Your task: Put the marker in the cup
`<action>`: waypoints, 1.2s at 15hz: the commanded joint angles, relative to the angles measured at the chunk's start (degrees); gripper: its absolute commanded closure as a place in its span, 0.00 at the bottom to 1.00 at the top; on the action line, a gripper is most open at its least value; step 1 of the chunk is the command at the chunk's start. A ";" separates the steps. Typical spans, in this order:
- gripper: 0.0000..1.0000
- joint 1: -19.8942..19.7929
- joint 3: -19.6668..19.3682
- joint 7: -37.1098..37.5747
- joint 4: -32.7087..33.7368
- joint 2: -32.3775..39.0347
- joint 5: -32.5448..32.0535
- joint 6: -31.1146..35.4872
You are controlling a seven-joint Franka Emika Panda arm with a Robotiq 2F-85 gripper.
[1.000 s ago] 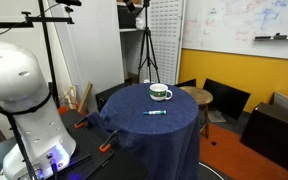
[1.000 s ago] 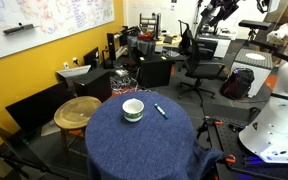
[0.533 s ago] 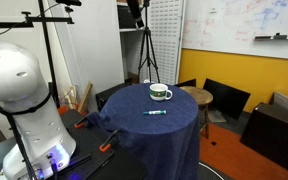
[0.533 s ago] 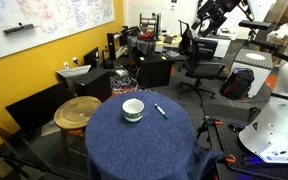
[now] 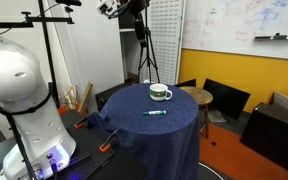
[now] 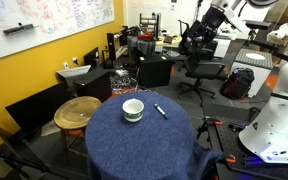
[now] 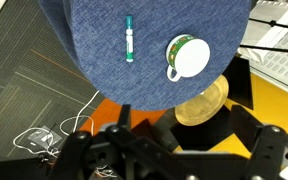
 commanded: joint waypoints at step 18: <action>0.00 -1.75 -2.02 -9.50 -7.92 16.07 1.37 24.64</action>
